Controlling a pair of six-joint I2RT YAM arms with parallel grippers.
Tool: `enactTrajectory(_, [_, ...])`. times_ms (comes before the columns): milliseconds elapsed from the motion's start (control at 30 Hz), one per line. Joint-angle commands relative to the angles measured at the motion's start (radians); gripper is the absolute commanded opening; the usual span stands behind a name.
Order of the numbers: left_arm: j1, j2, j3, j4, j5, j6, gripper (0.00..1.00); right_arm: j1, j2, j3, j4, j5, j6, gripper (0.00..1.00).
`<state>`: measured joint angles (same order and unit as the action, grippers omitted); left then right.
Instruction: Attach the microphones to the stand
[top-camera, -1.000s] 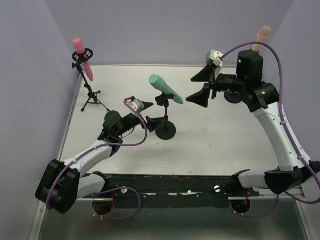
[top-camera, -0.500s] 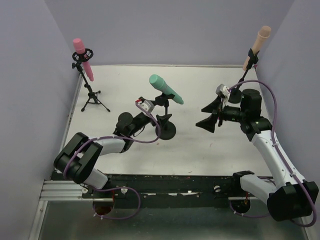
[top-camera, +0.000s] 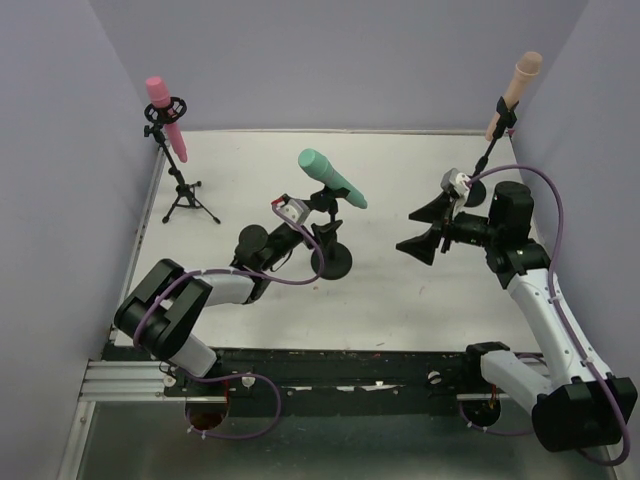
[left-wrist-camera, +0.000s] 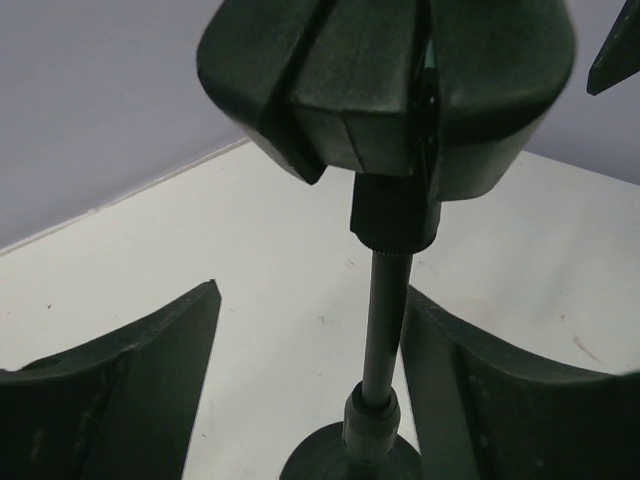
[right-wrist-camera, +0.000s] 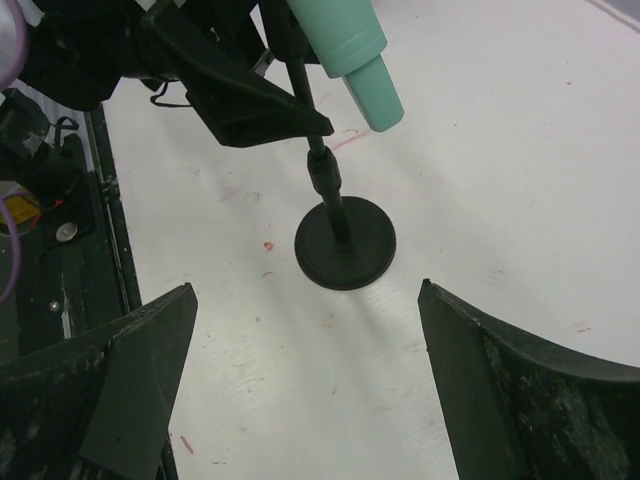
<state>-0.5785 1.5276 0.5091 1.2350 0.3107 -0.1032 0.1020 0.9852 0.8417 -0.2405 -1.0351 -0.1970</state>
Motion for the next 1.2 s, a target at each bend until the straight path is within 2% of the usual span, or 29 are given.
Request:
enactTrajectory(0, [-0.011,0.011,-0.001,0.041,-0.013,-0.016,0.69,-0.024,-0.008,-0.012,0.033,-0.036,0.018,1.0])
enactTrajectory(133, [-0.024,-0.018,-0.006,0.029,-0.018,0.005,0.66,-0.035,0.0,-0.019,0.044,-0.052,0.034,1.0])
enactTrajectory(233, [-0.026,-0.037,-0.011,0.011,-0.012,0.016,0.56,-0.039,0.004,-0.023,0.052,-0.057,0.037,1.0])
enactTrajectory(267, [-0.026,-0.041,-0.011,0.006,-0.006,0.017,0.51,-0.041,0.006,-0.024,0.053,-0.057,0.041,1.0])
enactTrajectory(300, [-0.027,-0.047,-0.014,0.004,-0.004,0.017,0.38,-0.044,0.006,-0.024,0.055,-0.059,0.041,1.0])
enactTrajectory(367, [-0.027,-0.064,-0.02,-0.002,0.002,0.019,0.19,-0.047,0.009,-0.024,0.056,-0.062,0.044,1.0])
enactTrajectory(433, [-0.026,-0.098,-0.037,0.001,-0.002,0.02,0.05,-0.05,0.01,-0.027,0.056,-0.063,0.045,1.0])
enactTrajectory(467, [-0.026,-0.119,-0.049,0.0,-0.013,0.022,0.02,-0.051,0.01,-0.027,0.058,-0.066,0.047,1.0])
enactTrajectory(667, [0.008,-0.366,-0.116,-0.135,-0.168,0.089,0.0,-0.053,0.015,-0.026,0.058,-0.075,0.05,1.0])
enactTrajectory(800, [0.103,-0.536,-0.159,-0.261,-0.335,0.099,0.0,-0.053,0.012,-0.026,0.06,-0.089,0.054,1.0])
enactTrajectory(833, [0.191,-0.608,-0.176,-0.335,-0.413,0.094,0.0,-0.053,0.009,-0.023,0.06,-0.095,0.057,1.0])
enactTrajectory(1033, [0.373,-0.675,-0.198,-0.43,-0.541,0.022,0.0,-0.054,-0.005,-0.021,0.056,-0.105,0.064,1.0])
enactTrajectory(1167, [0.479,-0.675,-0.204,-0.428,-0.549,-0.001,0.0,-0.053,-0.011,-0.023,0.056,-0.111,0.067,1.0])
